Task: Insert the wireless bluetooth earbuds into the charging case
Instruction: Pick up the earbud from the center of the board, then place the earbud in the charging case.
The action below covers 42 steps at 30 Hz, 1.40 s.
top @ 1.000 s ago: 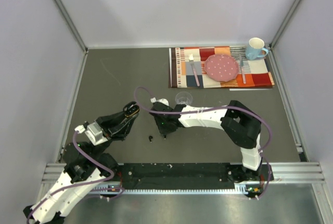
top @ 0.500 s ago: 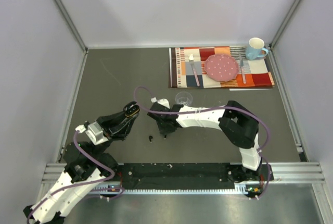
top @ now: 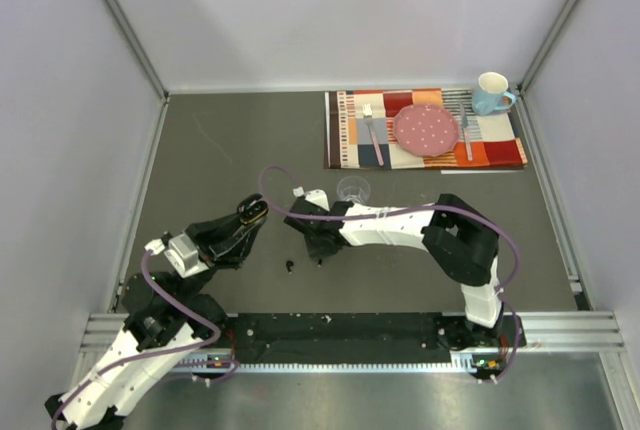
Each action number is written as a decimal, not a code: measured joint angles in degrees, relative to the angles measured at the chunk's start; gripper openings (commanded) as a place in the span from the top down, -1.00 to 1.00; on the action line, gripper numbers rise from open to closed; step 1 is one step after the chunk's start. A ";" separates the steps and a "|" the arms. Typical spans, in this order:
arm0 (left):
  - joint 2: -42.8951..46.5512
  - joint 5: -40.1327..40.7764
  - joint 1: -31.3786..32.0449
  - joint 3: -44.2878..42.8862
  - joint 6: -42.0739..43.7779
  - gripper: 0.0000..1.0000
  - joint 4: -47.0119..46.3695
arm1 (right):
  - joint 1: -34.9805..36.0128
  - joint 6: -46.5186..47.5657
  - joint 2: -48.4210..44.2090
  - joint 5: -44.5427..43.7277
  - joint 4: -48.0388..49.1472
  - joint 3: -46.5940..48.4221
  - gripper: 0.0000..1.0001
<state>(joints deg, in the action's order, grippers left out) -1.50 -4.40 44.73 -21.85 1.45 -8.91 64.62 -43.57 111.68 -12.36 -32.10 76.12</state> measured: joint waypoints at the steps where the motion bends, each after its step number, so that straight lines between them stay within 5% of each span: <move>1: 0.00 0.04 0.00 0.00 0.00 1.00 0.02 | 0.09 0.02 -0.24 -0.55 -0.31 -0.17 1.00; 8: 0.00 0.87 0.00 0.00 -0.02 1.00 -0.04 | 0.13 0.37 -7.65 -5.62 -3.34 -4.13 1.00; 18: -2.08 1.03 0.00 0.70 -1.64 1.00 -1.60 | 0.13 1.99 -31.87 -18.86 -1.38 -11.34 1.00; 27: -11.34 -2.64 0.00 1.84 -4.46 1.00 -5.68 | 0.61 20.48 -53.44 -21.99 17.59 -21.16 1.00; 42: -21.92 -11.78 0.00 1.86 -7.17 1.00 -13.79 | 12.61 46.38 -52.28 -18.80 39.87 -19.69 1.00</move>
<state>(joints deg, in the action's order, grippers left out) -23.42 -16.19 44.73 -19.99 -5.72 -22.70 77.23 2.81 59.40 -31.16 7.77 56.42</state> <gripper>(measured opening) 0.336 0.192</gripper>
